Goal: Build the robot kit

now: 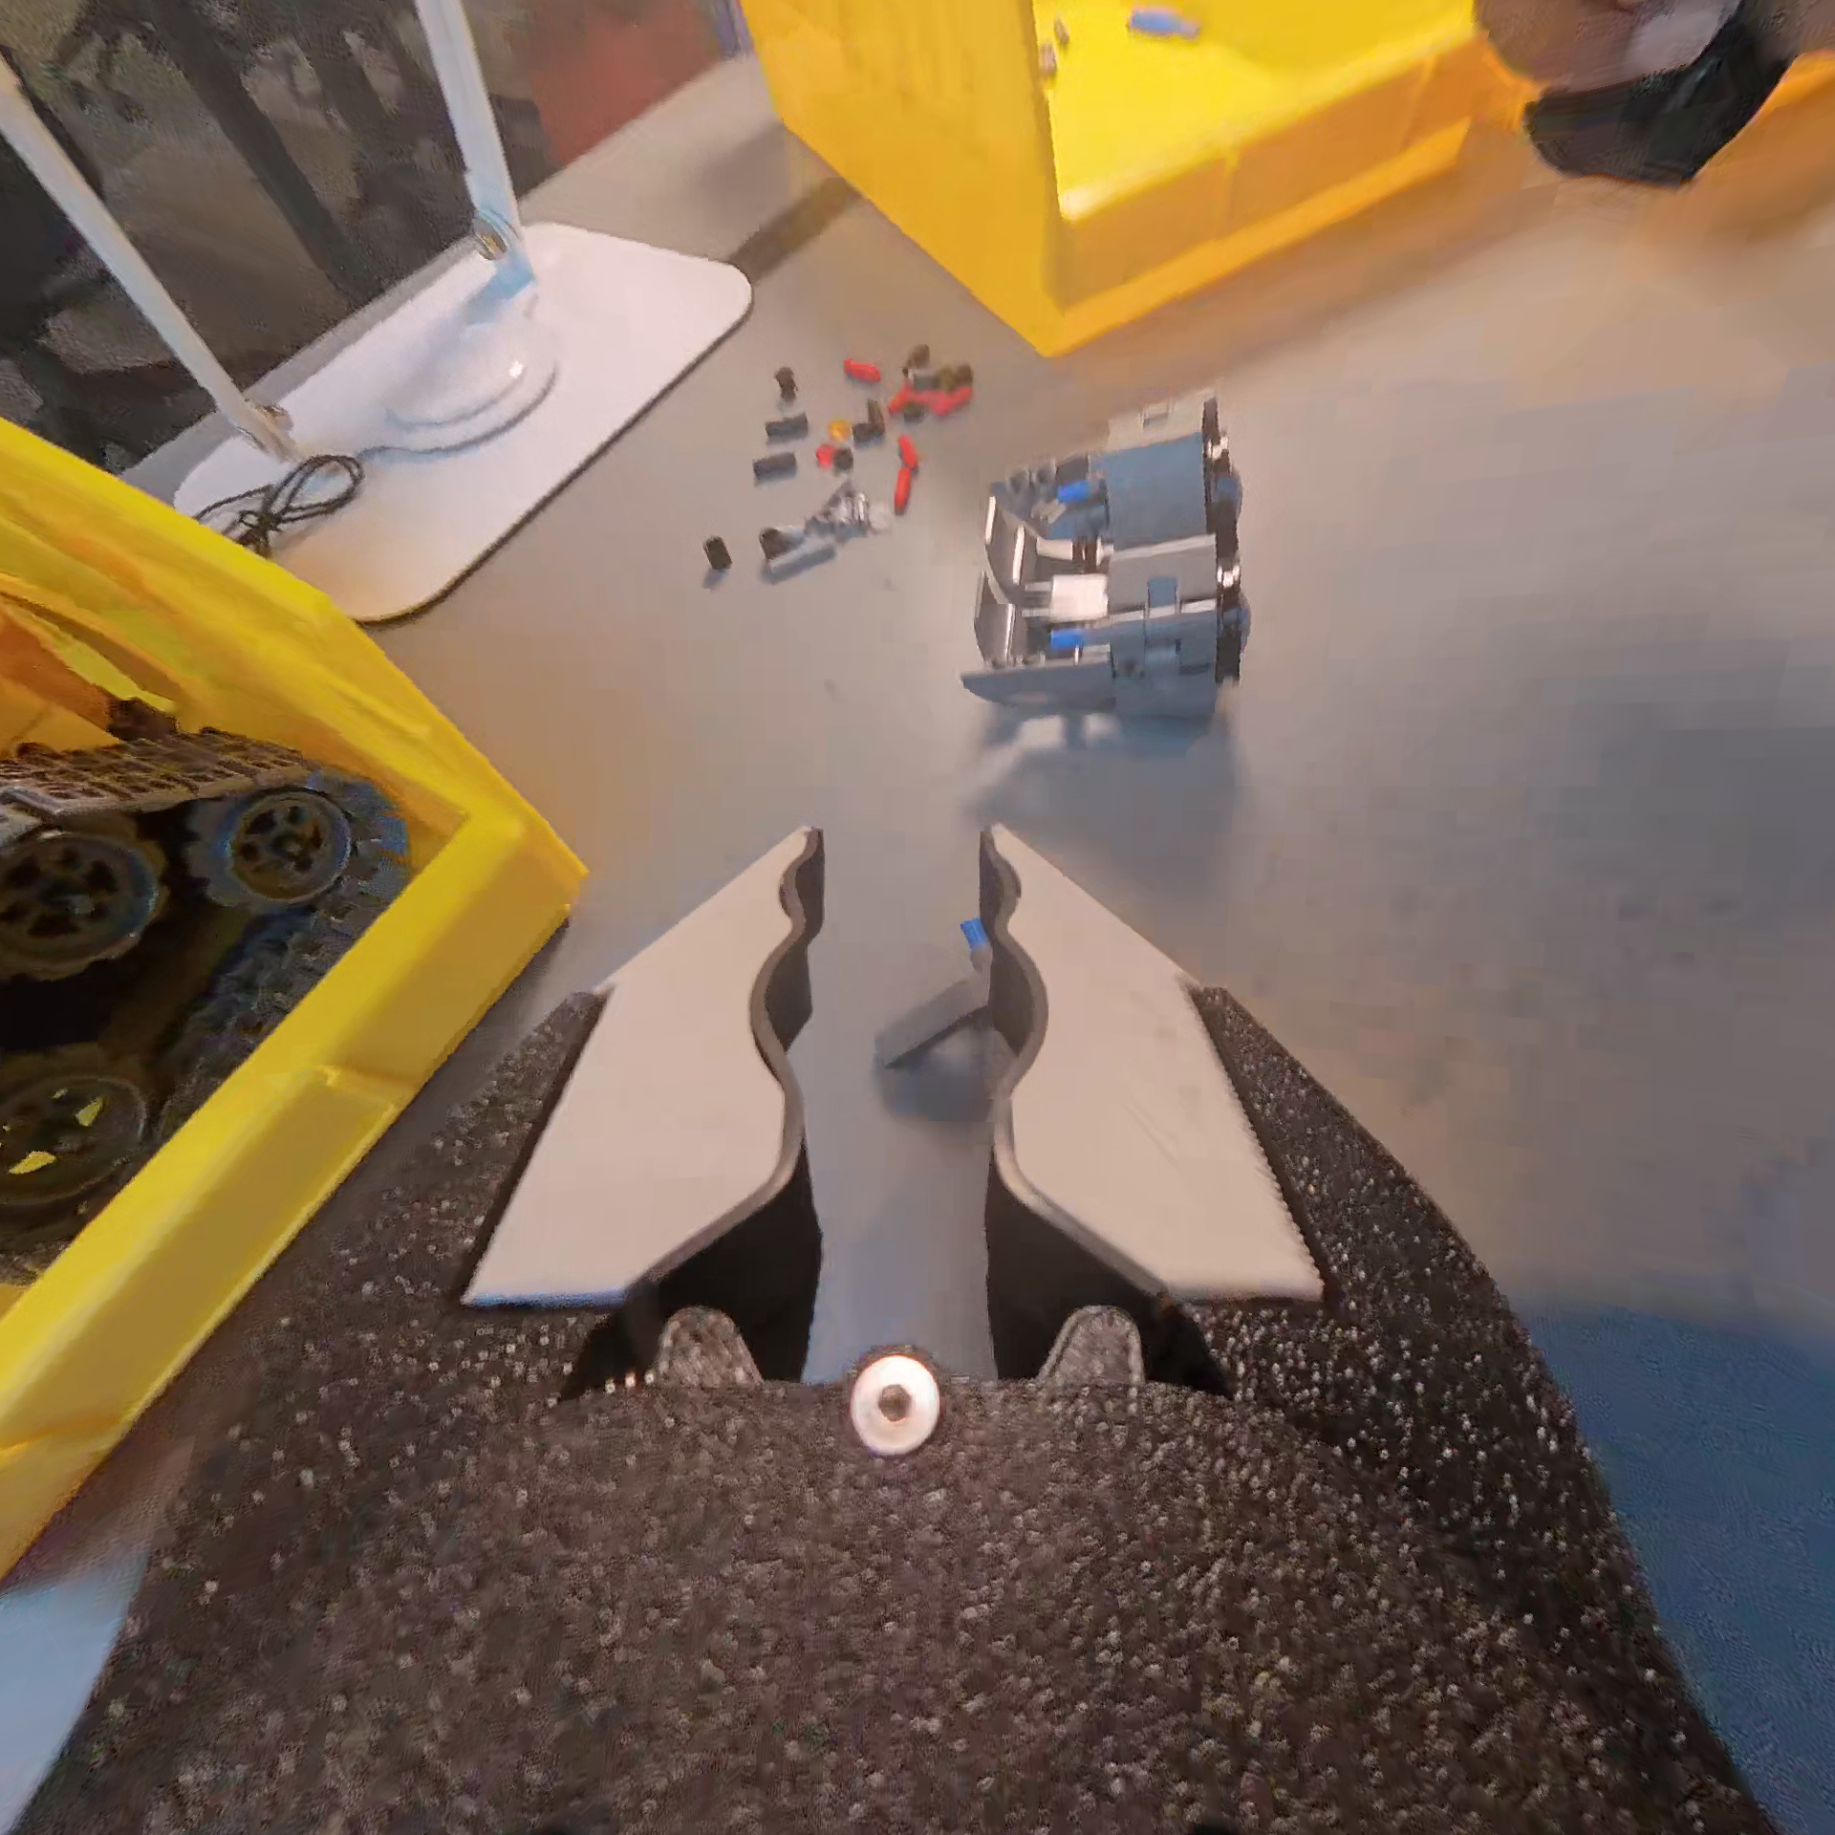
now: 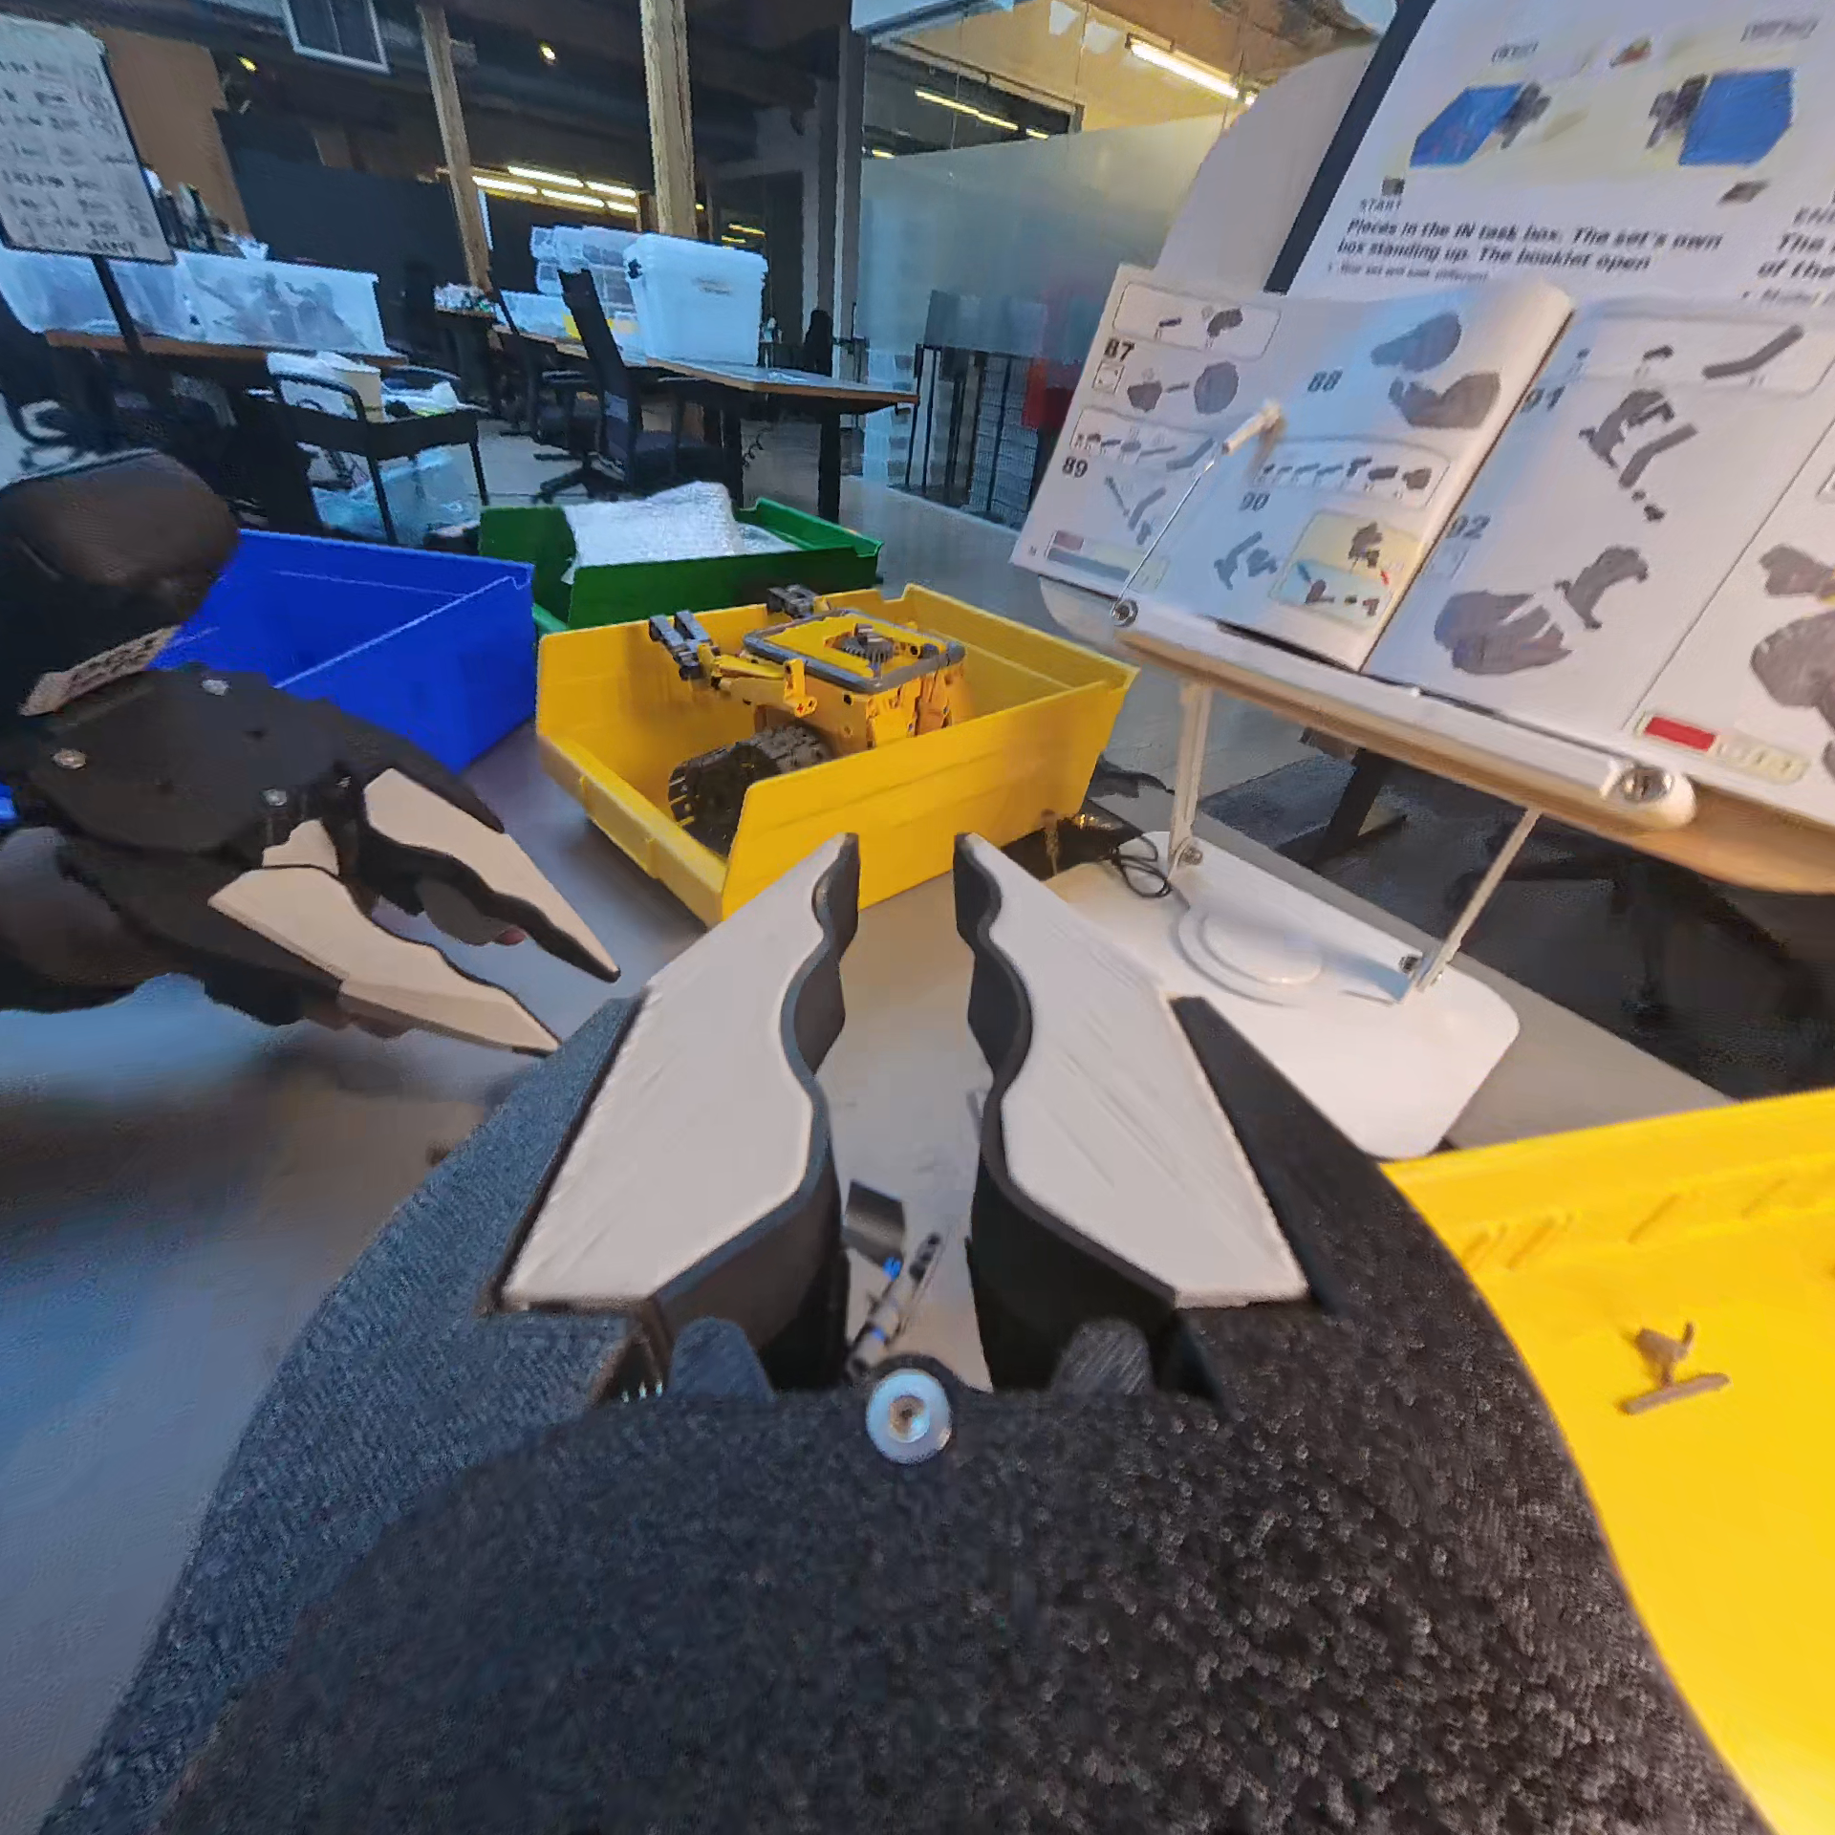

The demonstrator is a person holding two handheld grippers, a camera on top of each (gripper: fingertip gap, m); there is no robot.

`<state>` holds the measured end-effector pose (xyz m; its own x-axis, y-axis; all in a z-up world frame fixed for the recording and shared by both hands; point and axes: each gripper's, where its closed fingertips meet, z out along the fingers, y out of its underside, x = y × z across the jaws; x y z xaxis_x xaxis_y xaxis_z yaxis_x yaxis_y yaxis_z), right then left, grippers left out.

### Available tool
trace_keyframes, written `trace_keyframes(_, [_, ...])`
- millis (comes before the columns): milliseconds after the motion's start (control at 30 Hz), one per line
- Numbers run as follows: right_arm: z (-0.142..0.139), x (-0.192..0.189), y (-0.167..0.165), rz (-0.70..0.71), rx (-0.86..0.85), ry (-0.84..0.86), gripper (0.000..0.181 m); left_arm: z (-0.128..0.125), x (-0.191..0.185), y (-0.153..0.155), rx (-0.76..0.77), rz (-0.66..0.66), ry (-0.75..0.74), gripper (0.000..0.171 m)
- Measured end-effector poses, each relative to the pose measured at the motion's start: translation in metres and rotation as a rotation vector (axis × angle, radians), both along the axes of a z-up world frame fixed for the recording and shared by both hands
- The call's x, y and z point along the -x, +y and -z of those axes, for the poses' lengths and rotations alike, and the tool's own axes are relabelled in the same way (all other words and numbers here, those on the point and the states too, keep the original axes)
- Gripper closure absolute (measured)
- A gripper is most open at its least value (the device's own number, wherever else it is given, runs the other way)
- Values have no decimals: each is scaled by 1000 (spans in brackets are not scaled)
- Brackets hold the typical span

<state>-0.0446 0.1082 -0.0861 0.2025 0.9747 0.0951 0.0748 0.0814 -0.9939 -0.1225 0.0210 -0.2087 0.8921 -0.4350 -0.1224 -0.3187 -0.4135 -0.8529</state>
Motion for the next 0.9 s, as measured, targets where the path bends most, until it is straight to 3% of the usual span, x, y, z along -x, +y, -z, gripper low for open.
trace_keyframes(200, [-44,58,49,86,-109,4,166,-41,3,4,-201,-65,-235,133])
trace_keyframes(267, [-49,80,72,118,-116,-4,166,-48,5,4,-244,-84,-278,130])
trace_keyframes(333, [-49,101,94,151,-150,-20,177,-53,8,4,-270,-98,-295,129])
trace_keyframes(567, [-47,145,150,240,-193,-39,181,-54,13,5,-274,-114,-337,126])
trace_keyframes(900, [-49,183,170,274,-238,-125,181,-50,18,6,-252,-133,-371,128])
